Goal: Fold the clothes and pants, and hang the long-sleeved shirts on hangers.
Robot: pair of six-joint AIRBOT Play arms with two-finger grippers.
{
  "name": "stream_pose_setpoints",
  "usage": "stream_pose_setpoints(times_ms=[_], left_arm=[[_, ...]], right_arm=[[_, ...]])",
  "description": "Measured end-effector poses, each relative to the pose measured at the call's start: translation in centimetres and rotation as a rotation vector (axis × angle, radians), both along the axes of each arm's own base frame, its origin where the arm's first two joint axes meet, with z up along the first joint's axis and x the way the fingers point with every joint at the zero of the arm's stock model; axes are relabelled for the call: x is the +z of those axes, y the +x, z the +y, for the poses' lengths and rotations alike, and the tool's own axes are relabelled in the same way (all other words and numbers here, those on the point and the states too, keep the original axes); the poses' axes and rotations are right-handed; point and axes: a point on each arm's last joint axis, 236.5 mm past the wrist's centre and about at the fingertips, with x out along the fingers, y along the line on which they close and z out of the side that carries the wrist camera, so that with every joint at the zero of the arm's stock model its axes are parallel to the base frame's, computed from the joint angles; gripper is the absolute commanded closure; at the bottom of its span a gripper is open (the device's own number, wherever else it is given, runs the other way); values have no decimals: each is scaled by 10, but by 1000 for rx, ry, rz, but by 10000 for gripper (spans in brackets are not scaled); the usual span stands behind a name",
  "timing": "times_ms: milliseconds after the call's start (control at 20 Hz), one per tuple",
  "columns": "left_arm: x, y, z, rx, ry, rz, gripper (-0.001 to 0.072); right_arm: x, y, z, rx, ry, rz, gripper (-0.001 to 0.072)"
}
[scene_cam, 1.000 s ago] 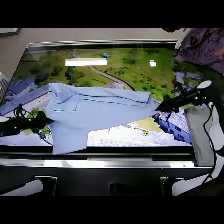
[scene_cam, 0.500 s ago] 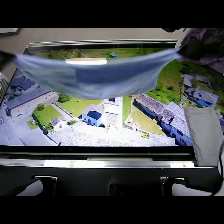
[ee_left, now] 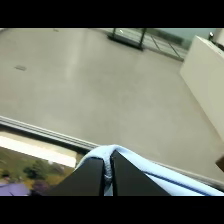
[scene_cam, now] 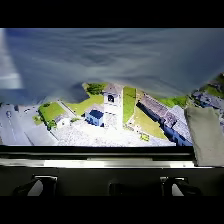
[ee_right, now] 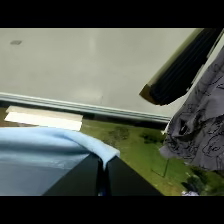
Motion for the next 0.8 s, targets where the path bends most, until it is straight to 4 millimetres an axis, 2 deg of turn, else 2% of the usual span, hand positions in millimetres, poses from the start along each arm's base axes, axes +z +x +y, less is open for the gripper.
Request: stream_pose_setpoints(times_ms=[50,150,300,350,450,550,700,800], left_arm=[[5,-14,6,47,1,-18,692],[4,-25,16,103,-5,-16,692],[-19,-9,22,103,-30,69,692],[-64,29,20,34,-52,221,692],[-120,74,13,-67,-85,389,692],[-187,124,6,-161,-111,560,692],[-296,198,-7,-269,-145,779,692],[-366,242,-19,-315,-162,880,692]], right_arm=[[3,-8,-2,-15,-3,-12,676],[-1,-9,-5,-33,8,6,676],[-22,13,-9,-30,48,93,676],[-62,47,-11,-14,99,242,676],[-121,90,-14,2,151,436,676],[-192,133,-15,11,189,636,676],[-304,188,-13,-12,179,898,677],[-367,218,-11,-48,155,1001,677]])
